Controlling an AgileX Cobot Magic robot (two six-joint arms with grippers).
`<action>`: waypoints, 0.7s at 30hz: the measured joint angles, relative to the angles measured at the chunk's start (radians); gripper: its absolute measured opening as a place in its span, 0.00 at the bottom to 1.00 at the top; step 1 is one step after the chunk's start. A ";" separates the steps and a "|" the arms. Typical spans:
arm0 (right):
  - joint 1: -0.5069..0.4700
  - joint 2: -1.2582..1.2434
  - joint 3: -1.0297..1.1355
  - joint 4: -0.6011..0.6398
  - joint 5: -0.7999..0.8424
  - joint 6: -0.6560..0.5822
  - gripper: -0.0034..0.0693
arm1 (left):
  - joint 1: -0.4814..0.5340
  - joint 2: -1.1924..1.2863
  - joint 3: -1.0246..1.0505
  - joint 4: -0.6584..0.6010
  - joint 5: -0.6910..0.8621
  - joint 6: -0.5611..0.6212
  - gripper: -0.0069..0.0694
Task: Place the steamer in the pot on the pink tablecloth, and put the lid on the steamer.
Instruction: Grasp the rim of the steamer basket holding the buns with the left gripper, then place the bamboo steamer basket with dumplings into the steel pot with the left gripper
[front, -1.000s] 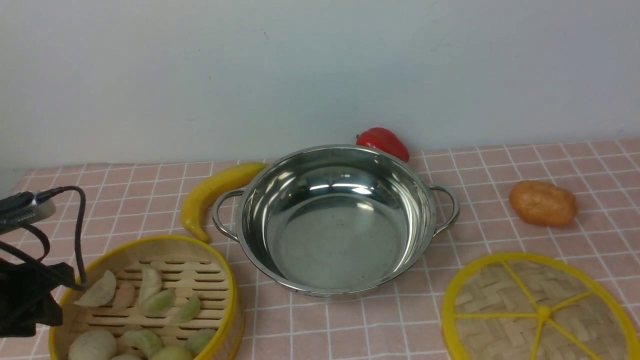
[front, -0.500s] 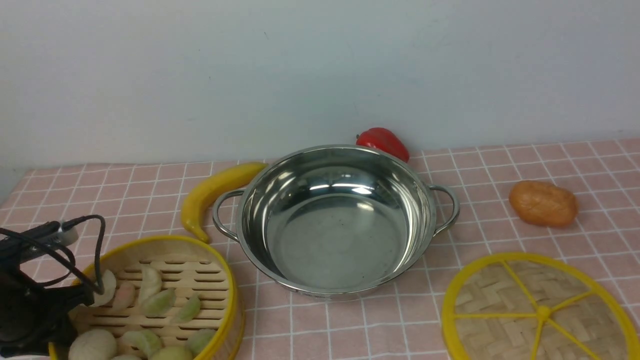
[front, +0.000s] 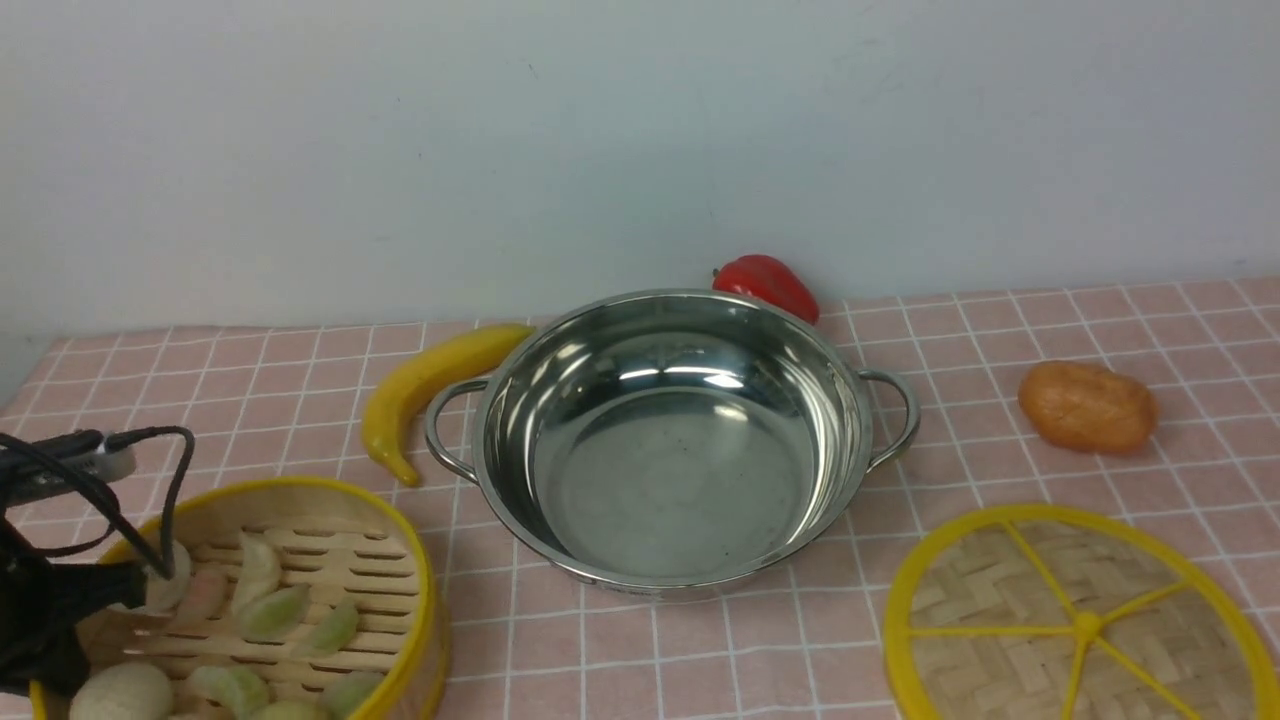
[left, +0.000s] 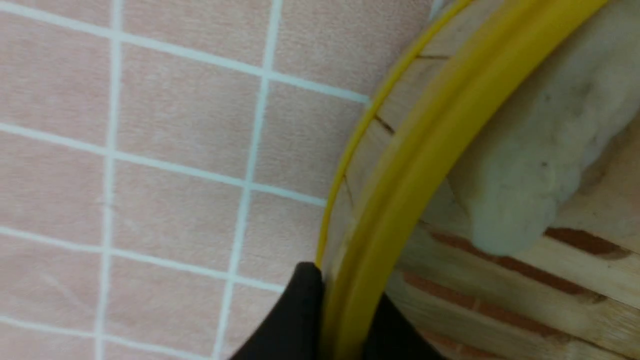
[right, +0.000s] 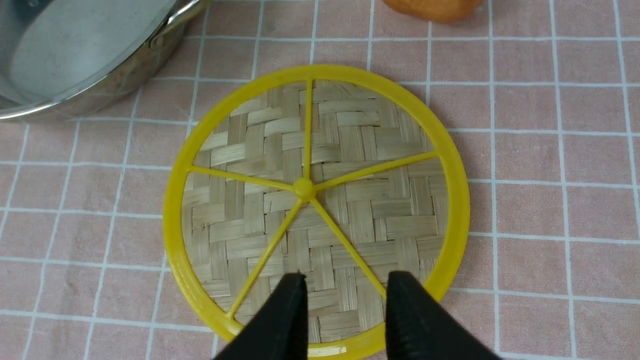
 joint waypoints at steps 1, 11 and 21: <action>0.000 0.000 0.000 0.000 0.000 0.000 0.38 | 0.000 -0.008 -0.023 0.013 0.026 -0.009 0.13; 0.000 0.000 0.000 0.003 0.000 -0.001 0.38 | -0.105 -0.051 -0.369 0.003 0.222 -0.017 0.13; 0.000 0.000 0.000 0.009 0.001 -0.002 0.38 | -0.492 0.189 -0.753 -0.037 0.303 -0.081 0.13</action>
